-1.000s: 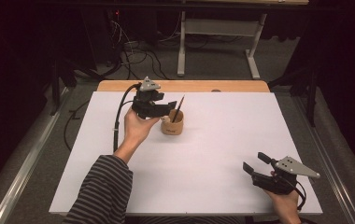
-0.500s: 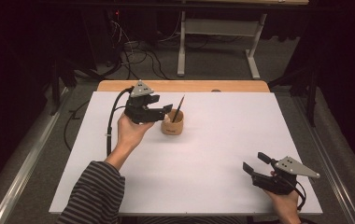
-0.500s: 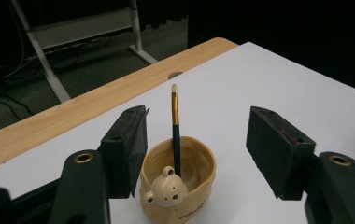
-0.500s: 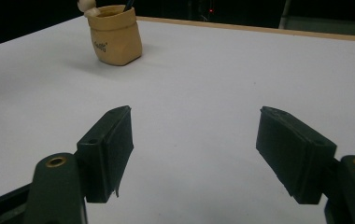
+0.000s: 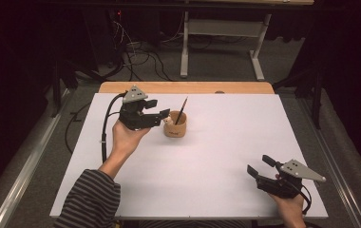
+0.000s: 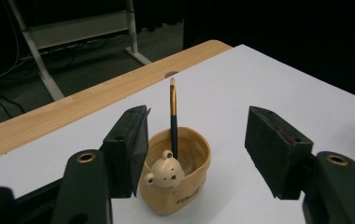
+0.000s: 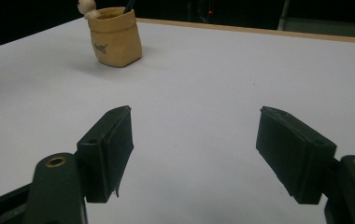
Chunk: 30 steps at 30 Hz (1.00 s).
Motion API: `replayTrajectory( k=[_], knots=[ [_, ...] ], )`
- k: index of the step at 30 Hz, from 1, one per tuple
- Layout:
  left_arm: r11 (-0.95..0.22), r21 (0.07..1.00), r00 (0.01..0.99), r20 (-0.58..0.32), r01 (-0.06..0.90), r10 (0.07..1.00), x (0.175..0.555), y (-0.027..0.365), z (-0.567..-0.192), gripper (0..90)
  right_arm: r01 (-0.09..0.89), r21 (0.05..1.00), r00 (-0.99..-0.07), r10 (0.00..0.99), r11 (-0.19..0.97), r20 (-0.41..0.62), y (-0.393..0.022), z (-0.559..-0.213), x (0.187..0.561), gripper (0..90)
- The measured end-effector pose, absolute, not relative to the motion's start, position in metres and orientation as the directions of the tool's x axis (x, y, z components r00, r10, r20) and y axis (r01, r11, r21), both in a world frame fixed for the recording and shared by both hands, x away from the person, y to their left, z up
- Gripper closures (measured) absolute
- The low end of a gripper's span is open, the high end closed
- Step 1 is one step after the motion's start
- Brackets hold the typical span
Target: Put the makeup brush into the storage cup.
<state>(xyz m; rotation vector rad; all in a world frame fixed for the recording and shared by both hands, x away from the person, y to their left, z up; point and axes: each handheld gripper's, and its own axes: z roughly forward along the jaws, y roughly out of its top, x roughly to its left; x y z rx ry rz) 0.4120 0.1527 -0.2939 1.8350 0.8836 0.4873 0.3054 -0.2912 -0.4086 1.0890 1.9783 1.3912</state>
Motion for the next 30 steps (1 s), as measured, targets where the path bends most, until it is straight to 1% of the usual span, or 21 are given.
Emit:
replayTrajectory(
  k=[14,30],
  knots=[
    [-0.224,0.909,0.663,-0.074,0.352,0.745,0.398,0.16,-0.296,40.1,0.332,0.928,-0.566,0.822,0.167,0.055,-0.291,-0.409,0.306,29.2],
    [-0.216,0.917,0.662,-0.067,0.336,0.746,0.38,0.17,-0.297,40.2,0.334,0.928,-0.565,0.824,0.167,0.055,-0.292,-0.409,0.306,29.2]
  ],
)
